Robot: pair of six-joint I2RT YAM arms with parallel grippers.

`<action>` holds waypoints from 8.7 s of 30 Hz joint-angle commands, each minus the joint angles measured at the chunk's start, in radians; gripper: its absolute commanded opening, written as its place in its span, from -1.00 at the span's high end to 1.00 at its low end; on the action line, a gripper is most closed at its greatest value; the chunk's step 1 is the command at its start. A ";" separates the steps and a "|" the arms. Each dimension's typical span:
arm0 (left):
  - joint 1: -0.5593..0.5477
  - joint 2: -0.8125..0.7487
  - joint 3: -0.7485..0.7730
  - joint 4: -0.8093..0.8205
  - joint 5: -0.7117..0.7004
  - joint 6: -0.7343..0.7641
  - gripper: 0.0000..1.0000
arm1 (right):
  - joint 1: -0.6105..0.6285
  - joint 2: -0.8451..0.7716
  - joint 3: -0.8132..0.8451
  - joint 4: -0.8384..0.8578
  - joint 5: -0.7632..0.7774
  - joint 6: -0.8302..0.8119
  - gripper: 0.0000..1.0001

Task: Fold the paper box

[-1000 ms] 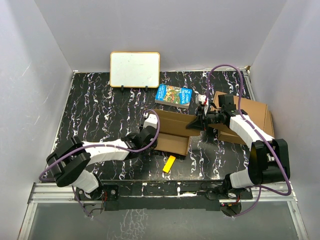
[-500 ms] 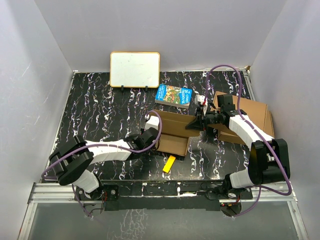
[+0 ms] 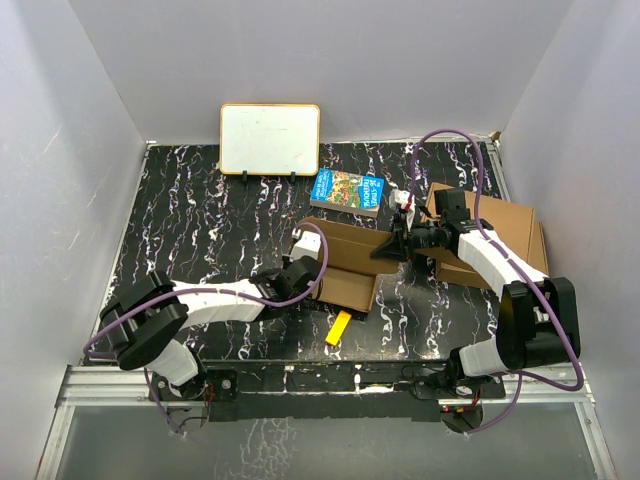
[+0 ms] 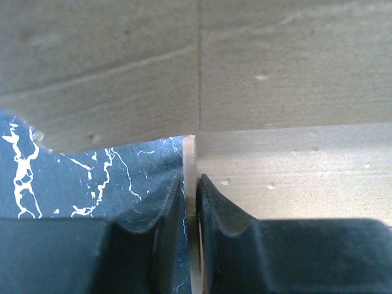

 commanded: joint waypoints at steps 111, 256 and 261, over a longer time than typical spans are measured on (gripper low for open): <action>-0.305 0.100 0.377 -0.625 0.199 -0.230 -0.62 | -0.029 0.018 0.024 0.097 0.006 0.100 0.85; 0.610 -0.015 0.115 0.300 1.360 0.239 0.43 | -0.033 0.031 0.027 0.080 -0.014 0.079 0.84; 0.610 -0.008 0.118 0.300 1.385 0.244 0.75 | -0.032 0.034 0.027 0.079 -0.014 0.079 0.84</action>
